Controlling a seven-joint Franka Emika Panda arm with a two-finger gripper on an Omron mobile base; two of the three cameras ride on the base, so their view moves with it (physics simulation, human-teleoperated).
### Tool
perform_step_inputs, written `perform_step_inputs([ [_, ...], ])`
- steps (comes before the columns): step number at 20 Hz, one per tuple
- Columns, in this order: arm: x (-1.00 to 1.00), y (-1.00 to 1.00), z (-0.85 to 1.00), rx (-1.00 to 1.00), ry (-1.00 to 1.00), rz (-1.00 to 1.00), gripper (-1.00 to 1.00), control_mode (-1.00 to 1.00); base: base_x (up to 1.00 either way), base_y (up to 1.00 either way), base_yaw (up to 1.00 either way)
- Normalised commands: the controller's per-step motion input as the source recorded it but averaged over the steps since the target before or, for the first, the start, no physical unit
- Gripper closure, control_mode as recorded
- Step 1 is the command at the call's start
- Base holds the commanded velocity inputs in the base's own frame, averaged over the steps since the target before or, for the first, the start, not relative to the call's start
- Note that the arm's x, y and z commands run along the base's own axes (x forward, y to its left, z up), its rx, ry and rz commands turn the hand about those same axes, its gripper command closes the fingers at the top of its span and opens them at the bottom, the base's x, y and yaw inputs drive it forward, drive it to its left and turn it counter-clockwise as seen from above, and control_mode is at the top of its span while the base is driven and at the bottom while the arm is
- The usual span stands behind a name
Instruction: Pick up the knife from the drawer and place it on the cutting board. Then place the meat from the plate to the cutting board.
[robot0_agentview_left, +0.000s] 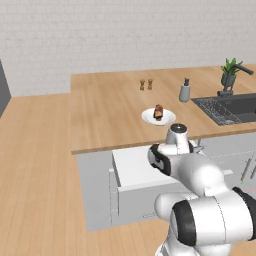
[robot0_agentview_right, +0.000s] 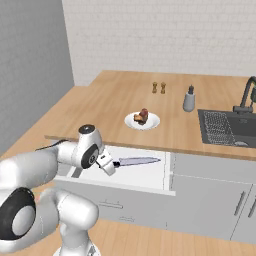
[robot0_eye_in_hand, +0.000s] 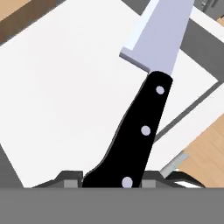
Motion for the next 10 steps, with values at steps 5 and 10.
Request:
perform_step_inputs([
  [5, -0.15, 0.01, 1.0, 0.02, -0.01, -0.15, 1.0, -1.0, 0.0, 0.0, 0.0],
  [10, -0.53, -0.01, 0.95, 0.0, -0.06, -0.13, 1.0, -1.0, 0.0, 0.0, 0.0],
])
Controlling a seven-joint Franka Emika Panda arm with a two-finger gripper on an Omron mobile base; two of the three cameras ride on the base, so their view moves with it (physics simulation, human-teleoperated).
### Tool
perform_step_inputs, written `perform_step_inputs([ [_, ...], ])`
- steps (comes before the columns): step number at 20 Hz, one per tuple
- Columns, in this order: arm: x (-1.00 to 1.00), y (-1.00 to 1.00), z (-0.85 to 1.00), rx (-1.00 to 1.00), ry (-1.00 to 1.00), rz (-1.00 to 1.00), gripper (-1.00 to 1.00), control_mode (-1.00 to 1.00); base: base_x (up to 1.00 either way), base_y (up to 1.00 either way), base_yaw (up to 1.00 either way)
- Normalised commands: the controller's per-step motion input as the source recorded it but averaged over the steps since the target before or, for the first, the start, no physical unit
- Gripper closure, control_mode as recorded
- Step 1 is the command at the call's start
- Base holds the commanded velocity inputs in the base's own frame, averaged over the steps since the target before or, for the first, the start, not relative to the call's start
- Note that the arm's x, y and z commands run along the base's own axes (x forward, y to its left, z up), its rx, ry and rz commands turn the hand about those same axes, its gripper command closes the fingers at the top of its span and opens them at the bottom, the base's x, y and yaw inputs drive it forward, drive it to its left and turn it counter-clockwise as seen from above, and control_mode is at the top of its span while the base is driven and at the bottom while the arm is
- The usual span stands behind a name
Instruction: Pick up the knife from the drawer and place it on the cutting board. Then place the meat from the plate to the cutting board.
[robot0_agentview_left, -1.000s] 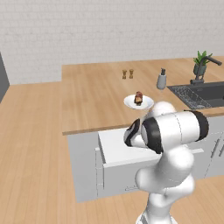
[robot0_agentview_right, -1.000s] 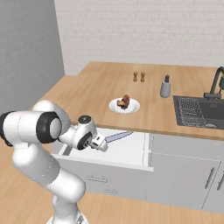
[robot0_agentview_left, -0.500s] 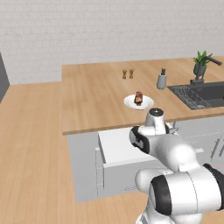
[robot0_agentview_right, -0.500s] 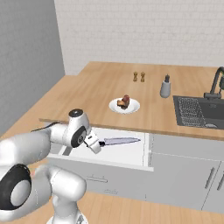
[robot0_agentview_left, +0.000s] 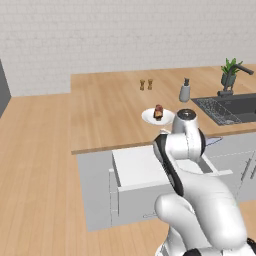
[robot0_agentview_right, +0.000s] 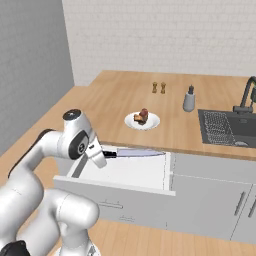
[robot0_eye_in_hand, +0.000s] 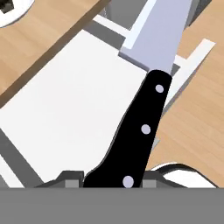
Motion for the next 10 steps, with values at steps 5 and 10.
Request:
perform_step_inputs([
  [5, -0.57, 0.0, 0.52, 0.0, -0.17, -0.04, 1.0, -1.0, 0.0, 0.0, 0.0],
  [10, -0.64, 0.0, 0.16, 0.0, -0.06, 0.03, 1.0, -1.0, 0.0, 0.0, 0.0],
])
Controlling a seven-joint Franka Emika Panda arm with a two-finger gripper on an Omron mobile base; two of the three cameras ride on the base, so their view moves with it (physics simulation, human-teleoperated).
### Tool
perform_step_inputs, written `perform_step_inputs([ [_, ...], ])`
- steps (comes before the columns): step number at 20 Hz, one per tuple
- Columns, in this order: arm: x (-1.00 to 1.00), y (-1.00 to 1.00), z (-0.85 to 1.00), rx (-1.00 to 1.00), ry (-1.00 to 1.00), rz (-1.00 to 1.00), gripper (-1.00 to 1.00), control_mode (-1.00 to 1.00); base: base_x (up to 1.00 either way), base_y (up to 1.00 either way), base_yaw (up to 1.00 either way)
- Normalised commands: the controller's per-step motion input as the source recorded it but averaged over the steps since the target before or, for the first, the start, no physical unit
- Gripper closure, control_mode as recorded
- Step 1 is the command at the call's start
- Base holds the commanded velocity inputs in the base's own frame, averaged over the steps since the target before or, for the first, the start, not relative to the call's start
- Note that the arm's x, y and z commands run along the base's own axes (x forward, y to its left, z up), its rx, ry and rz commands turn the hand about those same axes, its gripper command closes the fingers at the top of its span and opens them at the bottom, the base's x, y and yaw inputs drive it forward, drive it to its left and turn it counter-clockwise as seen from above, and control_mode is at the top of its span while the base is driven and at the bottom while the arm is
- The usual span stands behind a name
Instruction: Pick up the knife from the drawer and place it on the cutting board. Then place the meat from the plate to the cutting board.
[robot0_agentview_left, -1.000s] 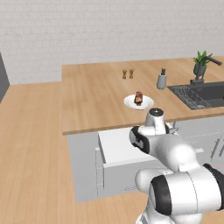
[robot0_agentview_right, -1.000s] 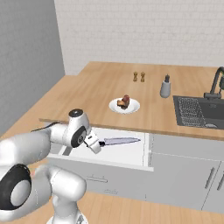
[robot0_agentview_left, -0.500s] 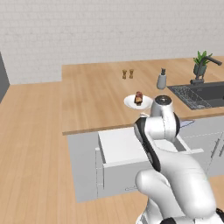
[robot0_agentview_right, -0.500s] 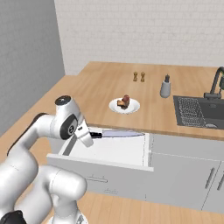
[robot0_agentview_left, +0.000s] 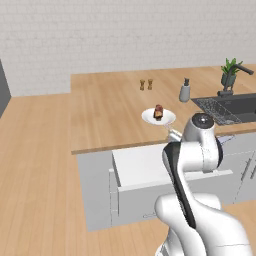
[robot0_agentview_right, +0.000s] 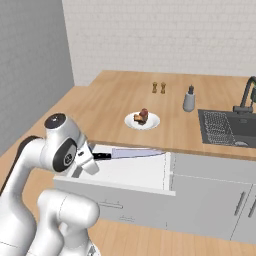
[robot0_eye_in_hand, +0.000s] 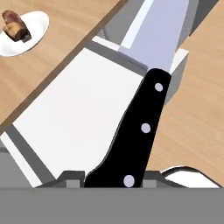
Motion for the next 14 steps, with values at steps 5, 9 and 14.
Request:
perform_step_inputs([
  [5, 0.0, 0.0, 0.0, 0.0, 0.0, 0.0, 1.0, 1.0, -1.0, -0.16, 0.05],
  [9, 0.0, 0.0, 0.0, 0.0, 0.0, 0.0, 1.0, 1.0, -0.86, -0.52, 0.0],
  [14, 0.0, 0.0, 0.0, 0.0, 0.0, 0.0, 1.0, 1.0, -0.23, -0.79, -0.02],
])
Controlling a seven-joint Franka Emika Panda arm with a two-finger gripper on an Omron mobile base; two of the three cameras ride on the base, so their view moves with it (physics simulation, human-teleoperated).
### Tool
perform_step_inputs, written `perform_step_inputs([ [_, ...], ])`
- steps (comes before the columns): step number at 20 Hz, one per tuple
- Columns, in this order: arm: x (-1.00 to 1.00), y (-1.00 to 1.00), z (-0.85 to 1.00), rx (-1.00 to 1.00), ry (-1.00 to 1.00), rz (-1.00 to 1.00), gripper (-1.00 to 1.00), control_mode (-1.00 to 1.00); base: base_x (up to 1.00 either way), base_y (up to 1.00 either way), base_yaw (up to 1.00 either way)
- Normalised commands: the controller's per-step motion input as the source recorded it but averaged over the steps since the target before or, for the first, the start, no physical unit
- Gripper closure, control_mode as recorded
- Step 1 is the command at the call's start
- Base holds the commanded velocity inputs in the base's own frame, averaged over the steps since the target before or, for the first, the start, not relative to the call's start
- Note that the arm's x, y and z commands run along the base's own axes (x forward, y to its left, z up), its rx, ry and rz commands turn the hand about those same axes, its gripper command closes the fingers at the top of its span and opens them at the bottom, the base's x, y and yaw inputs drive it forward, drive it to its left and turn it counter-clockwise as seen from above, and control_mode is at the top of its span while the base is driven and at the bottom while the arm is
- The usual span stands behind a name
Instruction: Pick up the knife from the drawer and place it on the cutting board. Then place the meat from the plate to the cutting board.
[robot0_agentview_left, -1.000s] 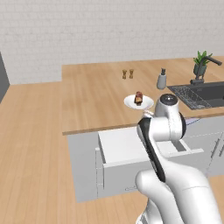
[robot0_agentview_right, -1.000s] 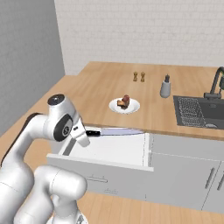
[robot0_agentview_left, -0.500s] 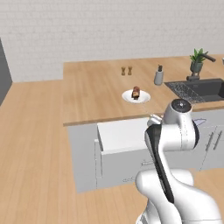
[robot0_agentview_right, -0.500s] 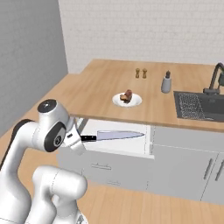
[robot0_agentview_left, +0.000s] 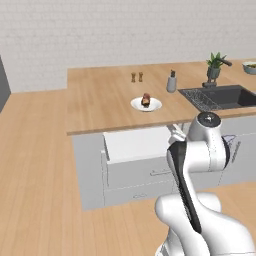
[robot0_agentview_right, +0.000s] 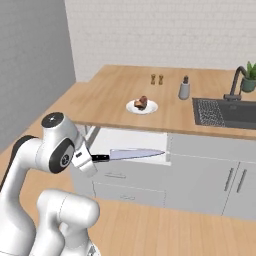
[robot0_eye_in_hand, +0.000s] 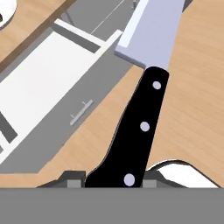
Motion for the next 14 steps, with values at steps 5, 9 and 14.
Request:
perform_step_inputs([
  [5, 0.0, 0.0, 0.0, 0.0, 0.0, 0.0, 1.0, 1.0, 0.1, -0.99, -0.08],
  [9, 0.0, 0.0, 0.0, 0.0, 0.0, 0.0, 1.0, 1.0, 0.26, -1.0, -0.34],
  [14, 0.0, 0.0, 0.0, 0.0, 0.0, 0.0, 1.0, 1.0, 0.44, -0.91, -0.59],
])
